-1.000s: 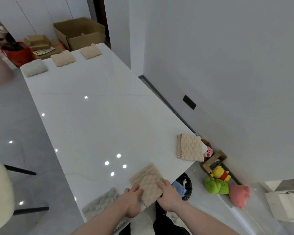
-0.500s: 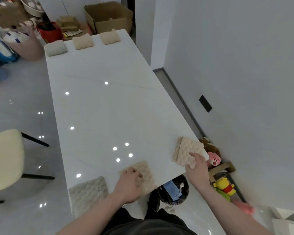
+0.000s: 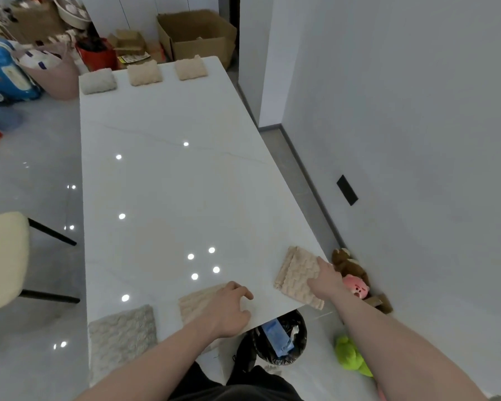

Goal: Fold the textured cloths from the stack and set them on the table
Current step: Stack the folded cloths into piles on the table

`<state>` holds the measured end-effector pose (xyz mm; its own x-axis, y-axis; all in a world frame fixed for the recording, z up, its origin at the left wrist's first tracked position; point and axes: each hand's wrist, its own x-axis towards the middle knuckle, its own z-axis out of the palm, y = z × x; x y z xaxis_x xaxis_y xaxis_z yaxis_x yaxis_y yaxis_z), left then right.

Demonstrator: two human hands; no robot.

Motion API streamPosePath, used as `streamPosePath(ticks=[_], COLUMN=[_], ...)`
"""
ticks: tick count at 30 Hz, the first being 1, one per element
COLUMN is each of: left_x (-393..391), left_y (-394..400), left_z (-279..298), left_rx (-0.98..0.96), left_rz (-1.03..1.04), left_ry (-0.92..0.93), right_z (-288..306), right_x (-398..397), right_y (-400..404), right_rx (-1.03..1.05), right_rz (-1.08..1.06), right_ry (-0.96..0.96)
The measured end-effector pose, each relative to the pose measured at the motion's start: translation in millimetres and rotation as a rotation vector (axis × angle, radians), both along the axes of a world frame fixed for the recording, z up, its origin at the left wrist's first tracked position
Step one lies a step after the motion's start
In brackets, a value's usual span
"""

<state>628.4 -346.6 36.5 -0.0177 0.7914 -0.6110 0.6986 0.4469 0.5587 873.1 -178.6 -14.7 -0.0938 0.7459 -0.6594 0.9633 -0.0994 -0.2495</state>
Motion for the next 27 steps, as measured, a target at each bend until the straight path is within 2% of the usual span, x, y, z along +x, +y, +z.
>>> streamPosePath(ticks=[8,13,20,27], left_x=[16.9,30.9,43.0,57.3], left_y=[9.6,12.1,21.3,29.2], left_z=[-7.3,-16.4,-24.7,-24.6], left_rx=[-0.115,-0.228,-0.336,-0.313], left_rz=[0.021,0.132,0.306,0.556], left_ry=[-0.045,-0.178,-0.374,-0.551], right_z=[-6.0,-4.7,-9.9,0.3], right_x=[6.9,4.5,7.9,9.3], right_y=[-18.4,-36.5,-49.9,-48.6], right_rx=[-0.085,-0.046,-0.109,-0.134], right_rz=[-0.149,-0.138,-0.317,-0.272], right_ry=[0.005,-0.108,0.172,0.413])
